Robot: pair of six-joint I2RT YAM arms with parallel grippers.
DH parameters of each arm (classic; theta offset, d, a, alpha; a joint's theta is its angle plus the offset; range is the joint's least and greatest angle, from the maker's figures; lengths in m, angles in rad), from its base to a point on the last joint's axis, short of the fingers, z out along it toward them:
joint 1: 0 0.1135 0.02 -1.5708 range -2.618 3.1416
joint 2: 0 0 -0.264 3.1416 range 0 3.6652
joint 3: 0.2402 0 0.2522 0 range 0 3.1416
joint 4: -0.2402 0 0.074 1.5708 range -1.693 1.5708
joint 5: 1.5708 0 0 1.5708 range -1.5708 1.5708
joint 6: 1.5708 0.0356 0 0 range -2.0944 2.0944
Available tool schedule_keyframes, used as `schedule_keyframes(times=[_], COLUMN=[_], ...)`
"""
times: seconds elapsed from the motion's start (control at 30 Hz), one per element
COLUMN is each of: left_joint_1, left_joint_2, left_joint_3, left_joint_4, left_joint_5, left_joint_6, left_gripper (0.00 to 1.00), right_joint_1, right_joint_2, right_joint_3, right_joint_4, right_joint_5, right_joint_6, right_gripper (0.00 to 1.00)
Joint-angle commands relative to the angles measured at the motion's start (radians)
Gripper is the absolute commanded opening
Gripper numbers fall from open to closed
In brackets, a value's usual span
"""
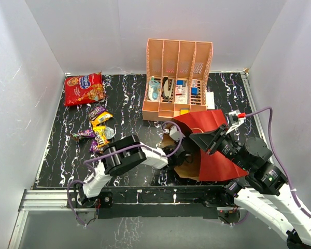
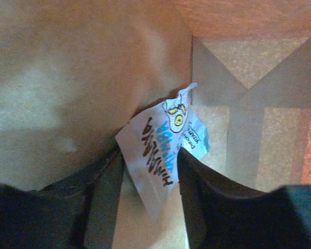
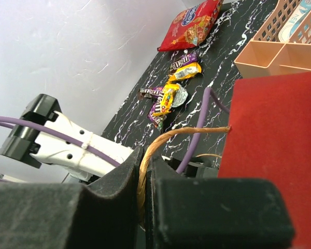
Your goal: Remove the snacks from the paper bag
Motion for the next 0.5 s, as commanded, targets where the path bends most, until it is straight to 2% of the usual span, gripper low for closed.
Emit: schedule_keyframes(times=[0.0, 0.23, 0.3, 0.47], left_joint_1=[0.026, 0.047, 0.045, 0.025], left_joint_2=[0.048, 0.007, -0.033, -0.153], left_joint_3=[0.068, 0.053, 0.012, -0.134], left_joint_4=[0.225, 0.371, 0.391, 0.429], left_joint_5=[0.031, 0.090, 0.104, 0.116], left_joint_6=[0.121, 0.302, 0.324, 0.360], left_gripper=[0.38, 0.04, 0.00, 0.00], right_joint_1=[0.001, 0.001, 0.001, 0.001], right_joint_2=[-0.002, -0.011, -0.015, -0.022], right_joint_3=[0.072, 0.091, 0.096, 0.093], right_joint_4=[0.067, 0.011, -0.027, -0.092], right_joint_5=[-0.023, 0.005, 0.037, 0.106], right_joint_6=[0.016, -0.007, -0.027, -0.069], right_gripper=[0.08, 0.08, 0.08, 0.08])
